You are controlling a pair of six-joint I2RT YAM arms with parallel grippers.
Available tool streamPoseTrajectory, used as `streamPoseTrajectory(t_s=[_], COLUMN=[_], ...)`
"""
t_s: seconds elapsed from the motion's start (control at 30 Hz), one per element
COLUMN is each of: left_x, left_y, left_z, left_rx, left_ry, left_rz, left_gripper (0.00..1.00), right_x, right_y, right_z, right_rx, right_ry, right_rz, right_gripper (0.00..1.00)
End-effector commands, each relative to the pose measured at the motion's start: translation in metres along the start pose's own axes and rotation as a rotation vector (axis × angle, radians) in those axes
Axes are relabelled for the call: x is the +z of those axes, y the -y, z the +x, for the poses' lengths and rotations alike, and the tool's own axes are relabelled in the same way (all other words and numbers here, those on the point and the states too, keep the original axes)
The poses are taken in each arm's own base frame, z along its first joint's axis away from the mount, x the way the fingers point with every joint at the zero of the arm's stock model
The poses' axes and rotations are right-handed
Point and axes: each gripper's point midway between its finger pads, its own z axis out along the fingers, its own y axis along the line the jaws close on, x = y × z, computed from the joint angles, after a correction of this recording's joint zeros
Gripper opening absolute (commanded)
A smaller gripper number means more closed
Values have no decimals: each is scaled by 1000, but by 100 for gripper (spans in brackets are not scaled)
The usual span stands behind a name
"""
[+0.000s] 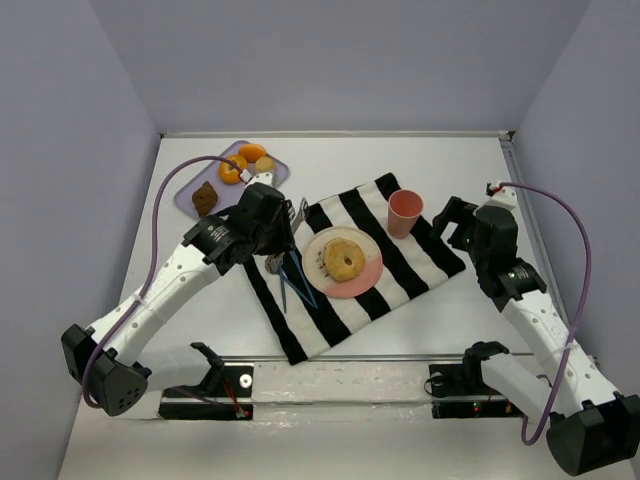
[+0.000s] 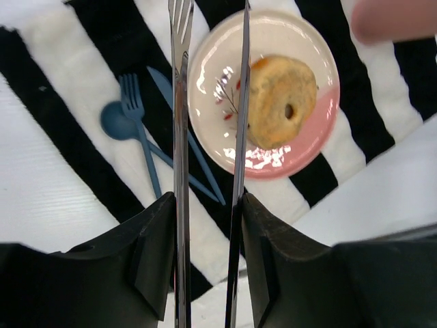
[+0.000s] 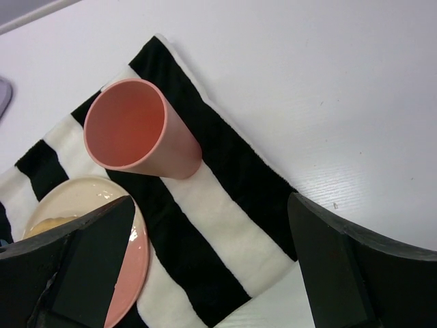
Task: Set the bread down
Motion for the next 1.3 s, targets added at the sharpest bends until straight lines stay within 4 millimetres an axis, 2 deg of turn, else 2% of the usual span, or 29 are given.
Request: streamPoseTrajectory(t_s=[0.0,0.17,0.27,0.33,0.37,0.4,0.47,0.57,0.67,0.83,1.1,1.27], left_x=[1,31,62,73,86,88,104,115,130,137,161,175], left_y=[-13,-28,-62,-71,-76,-75,-80,-84,-88,-93,-89,-97], left_z=[-51,-89,-118,-127,-128,-139,-141,-155,-159,-176,-179,-173], left_rx=[-68,-110,-149,-130,-110,-60,-24,12,35,60,111,116], left_ry=[176,251,257,254,236,249,230,232,207,213,172,126], left_rz=[-146,-227,-289,-315,-330,-323,-349,-365,-348,-376,-326,-348], left_gripper=[48,49,47,49,50,52,55,55,56,60,64,64], right_x=[-2,-1,1,3,3,5,7,9,10,11,13,13], right_y=[1,-1,-3,-3,-4,-4,-4,-2,-2,-1,2,4], right_z=[-11,-9,-6,-6,-6,-4,-4,-1,-1,1,1,0], right_rx=[11,11,10,9,9,4,0,-4,-5,-11,-14,-16], right_ry=[45,37,23,18,18,9,5,-2,-5,-9,-8,-5], right_rz=[1,-7,-14,-12,-12,-10,-10,0,3,12,30,40], right_gripper=[99,99,99,99,99,99,99,99,99,99,99,99])
